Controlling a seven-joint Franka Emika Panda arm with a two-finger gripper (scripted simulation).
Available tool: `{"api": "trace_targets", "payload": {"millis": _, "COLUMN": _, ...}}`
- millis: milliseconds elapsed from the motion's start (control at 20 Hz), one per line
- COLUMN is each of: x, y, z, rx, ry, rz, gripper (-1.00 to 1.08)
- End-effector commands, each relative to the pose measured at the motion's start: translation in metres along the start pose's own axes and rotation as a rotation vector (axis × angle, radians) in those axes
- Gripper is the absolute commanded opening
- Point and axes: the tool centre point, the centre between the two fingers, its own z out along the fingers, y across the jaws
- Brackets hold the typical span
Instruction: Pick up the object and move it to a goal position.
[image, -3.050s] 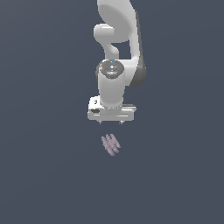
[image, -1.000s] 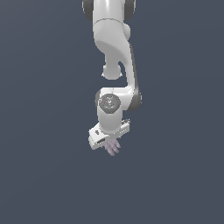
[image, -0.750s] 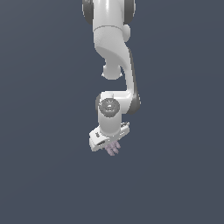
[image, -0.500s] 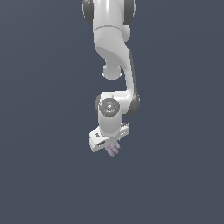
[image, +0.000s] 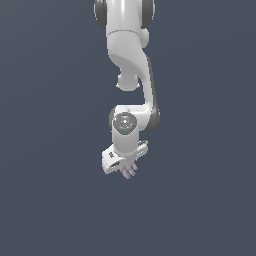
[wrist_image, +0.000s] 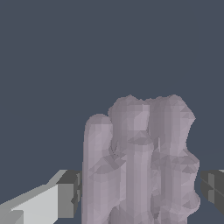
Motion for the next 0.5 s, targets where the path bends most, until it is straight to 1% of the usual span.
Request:
{"api": "trace_targets", "payload": {"millis": 0, "x": -0.004, "y": -0.004, "z": 0.019, "rx": 0.01, "ry": -0.014, "rz": -0.001, "gripper": -1.0}}
{"api": "trace_targets", "payload": {"millis": 50, "x": 0.0, "y": 0.0, "z": 0.0, "rx": 0.0, "ry": 0.0, "rz": 0.0, "gripper": -1.0}}
{"api": "trace_targets", "payload": {"millis": 250, "x": -0.001, "y": -0.003, "z": 0.0, "rx": 0.0, "ry": 0.0, "rz": 0.0, "gripper": -1.0}}
{"api": "trace_targets", "payload": {"millis": 450, "x": -0.003, "y": -0.013, "z": -0.001, "rx": 0.001, "ry": -0.001, "rz": 0.0, "gripper": -1.0}}
